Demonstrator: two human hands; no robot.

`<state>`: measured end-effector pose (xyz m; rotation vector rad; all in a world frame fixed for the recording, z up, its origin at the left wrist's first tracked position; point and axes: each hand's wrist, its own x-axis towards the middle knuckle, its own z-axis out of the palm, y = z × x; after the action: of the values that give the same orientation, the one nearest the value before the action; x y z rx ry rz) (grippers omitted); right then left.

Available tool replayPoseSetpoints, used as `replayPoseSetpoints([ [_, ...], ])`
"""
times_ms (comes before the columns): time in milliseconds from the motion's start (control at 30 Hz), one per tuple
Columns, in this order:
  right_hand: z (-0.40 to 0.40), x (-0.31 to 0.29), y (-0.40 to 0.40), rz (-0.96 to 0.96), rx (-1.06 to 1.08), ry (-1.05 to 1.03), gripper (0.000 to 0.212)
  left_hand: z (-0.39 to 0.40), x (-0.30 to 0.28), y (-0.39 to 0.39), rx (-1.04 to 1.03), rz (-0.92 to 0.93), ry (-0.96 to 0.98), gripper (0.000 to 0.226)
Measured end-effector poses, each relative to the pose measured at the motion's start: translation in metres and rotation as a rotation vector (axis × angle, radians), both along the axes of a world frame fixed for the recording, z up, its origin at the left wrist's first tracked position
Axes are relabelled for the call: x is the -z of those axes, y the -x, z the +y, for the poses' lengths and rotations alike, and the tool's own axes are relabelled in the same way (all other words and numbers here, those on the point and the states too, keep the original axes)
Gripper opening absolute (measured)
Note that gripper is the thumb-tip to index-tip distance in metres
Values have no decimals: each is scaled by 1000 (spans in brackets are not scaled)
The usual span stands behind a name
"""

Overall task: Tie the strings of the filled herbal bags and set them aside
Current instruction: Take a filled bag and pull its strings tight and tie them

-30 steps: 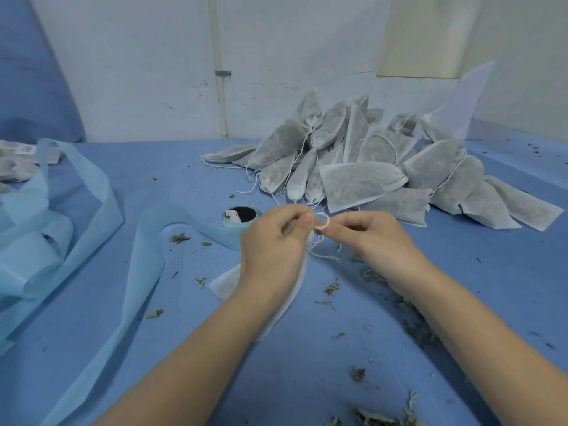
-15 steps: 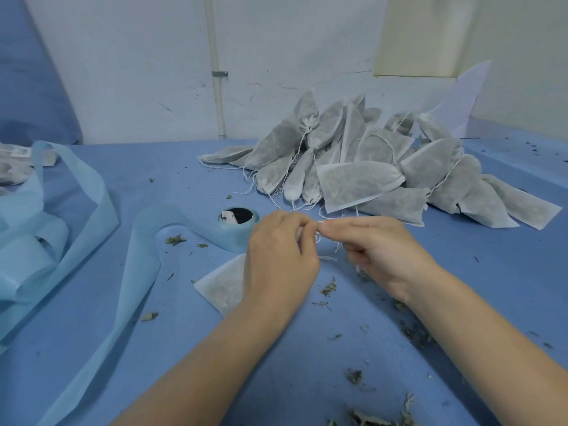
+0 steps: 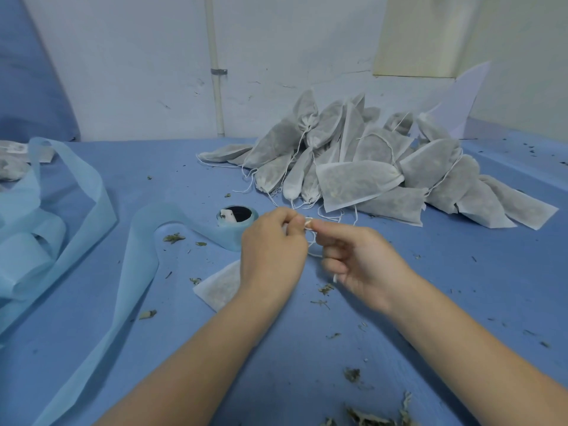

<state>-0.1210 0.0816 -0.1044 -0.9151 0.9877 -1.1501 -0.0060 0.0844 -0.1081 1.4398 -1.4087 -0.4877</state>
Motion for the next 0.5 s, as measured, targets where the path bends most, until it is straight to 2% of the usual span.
replayPoseSetpoints([
  [67,-1,0,-2,-135,-66,-82,6,0,0,0,9,14,-20,16],
  [167,-2,0,-3,-228,-98,-130,10,0,0,1,-2,-12,-11,14],
  [300,-1,1,-4,-289,-105,-159,13,3,0,1,8,10,83,8],
  [400,-1,1,-5,-313,-85,-162,8,9,2,1,-30,-118,240,13],
  [500,-3,3,-3,-296,-64,-160,7,12,3,4,-61,-167,279,11],
])
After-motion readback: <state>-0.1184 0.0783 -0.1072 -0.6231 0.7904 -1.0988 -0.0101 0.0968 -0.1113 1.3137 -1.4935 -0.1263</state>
